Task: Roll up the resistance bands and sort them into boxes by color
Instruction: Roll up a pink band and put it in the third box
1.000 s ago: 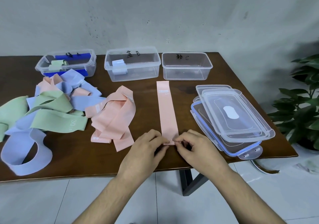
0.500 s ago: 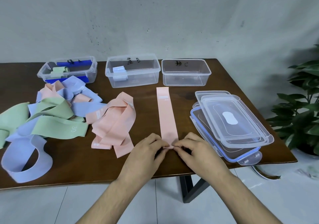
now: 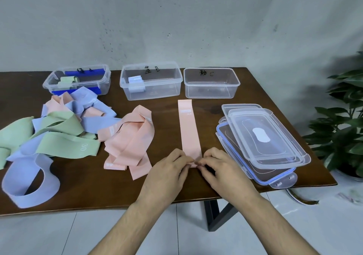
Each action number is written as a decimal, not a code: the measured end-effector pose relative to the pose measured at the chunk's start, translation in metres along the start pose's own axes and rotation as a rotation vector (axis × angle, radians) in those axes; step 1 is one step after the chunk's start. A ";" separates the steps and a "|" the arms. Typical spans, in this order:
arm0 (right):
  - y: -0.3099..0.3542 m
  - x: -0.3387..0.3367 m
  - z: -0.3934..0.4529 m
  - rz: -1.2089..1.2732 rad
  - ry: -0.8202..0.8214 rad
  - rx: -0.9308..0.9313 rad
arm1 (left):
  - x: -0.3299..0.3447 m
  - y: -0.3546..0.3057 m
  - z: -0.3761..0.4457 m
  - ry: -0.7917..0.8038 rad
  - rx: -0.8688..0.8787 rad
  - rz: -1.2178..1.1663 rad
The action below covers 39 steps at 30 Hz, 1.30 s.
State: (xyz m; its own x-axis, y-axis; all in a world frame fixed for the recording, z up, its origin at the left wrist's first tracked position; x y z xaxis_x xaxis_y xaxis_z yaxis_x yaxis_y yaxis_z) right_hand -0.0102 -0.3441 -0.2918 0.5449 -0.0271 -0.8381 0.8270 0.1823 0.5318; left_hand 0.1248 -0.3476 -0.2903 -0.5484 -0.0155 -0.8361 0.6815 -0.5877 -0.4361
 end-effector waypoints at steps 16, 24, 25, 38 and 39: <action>0.000 0.001 0.009 0.010 0.075 -0.039 | 0.003 0.002 0.007 0.051 0.020 0.007; 0.003 0.002 -0.001 -0.037 0.130 -0.037 | 0.000 -0.002 -0.002 0.074 0.024 0.026; 0.002 0.002 0.000 -0.026 0.125 -0.032 | 0.000 -0.002 -0.002 0.071 0.024 0.026; 0.000 0.001 -0.001 -0.024 0.039 -0.045 | 0.001 0.003 -0.002 0.041 0.026 0.017; 0.000 0.001 -0.001 -0.021 0.043 -0.053 | 0.001 0.004 -0.002 0.045 0.022 0.018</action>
State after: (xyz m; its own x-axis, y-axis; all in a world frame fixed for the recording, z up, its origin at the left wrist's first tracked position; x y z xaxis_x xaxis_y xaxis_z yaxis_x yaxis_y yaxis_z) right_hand -0.0094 -0.3426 -0.2928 0.5200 0.0100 -0.8541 0.8292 0.2342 0.5075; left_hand 0.1274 -0.3482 -0.2937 -0.5130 0.0098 -0.8583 0.6801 -0.6054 -0.4134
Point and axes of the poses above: each hand's wrist, its own z-axis towards the middle knuckle, its own x-axis out of the palm, y = z × x, the point moved 8 cm from there along z, towards the middle knuckle, and after that the axes turned 11 degrees about x, right-handed, at the moved point
